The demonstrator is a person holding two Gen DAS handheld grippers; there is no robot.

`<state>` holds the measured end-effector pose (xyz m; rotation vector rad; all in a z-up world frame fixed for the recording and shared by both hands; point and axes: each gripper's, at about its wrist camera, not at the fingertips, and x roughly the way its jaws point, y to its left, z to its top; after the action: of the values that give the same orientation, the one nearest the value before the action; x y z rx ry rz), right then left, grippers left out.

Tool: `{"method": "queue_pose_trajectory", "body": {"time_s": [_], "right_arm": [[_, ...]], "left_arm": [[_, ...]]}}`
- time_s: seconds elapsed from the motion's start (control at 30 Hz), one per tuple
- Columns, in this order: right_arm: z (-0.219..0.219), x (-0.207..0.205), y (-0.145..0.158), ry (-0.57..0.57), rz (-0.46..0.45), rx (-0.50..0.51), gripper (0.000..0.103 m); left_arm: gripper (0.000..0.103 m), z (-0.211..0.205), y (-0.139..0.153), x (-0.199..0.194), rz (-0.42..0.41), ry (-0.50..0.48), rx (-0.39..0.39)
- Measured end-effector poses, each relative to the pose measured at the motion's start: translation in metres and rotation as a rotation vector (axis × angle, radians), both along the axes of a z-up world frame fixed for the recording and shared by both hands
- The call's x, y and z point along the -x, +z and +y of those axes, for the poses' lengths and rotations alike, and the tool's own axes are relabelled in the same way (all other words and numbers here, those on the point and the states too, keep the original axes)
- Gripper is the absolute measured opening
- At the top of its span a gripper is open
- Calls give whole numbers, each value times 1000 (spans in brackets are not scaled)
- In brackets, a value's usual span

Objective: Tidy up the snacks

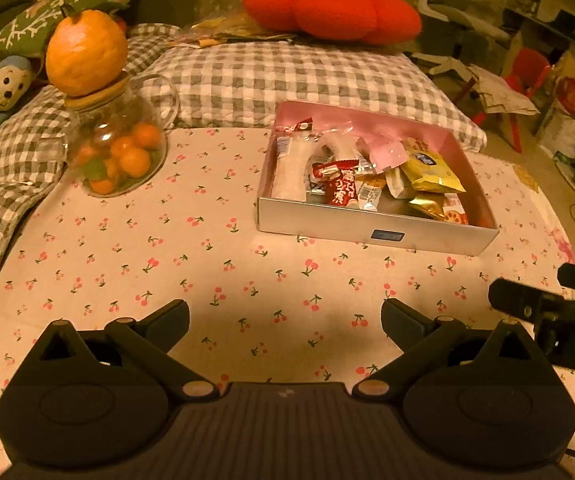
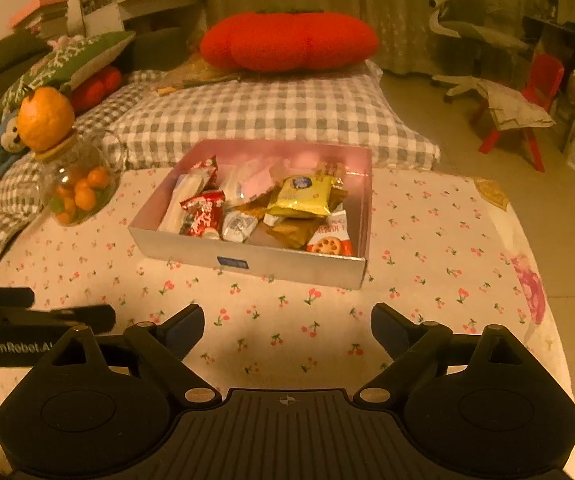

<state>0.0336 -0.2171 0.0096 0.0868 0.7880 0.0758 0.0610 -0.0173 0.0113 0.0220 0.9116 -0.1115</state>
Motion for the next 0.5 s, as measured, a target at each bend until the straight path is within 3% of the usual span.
{"method": "queue_pose_trajectory", "body": {"time_s": [0.5], "right_arm": [[6, 6, 11, -12, -9, 32, 93]], "left_arm": [[102, -4, 7, 13, -10, 55, -48]]}}
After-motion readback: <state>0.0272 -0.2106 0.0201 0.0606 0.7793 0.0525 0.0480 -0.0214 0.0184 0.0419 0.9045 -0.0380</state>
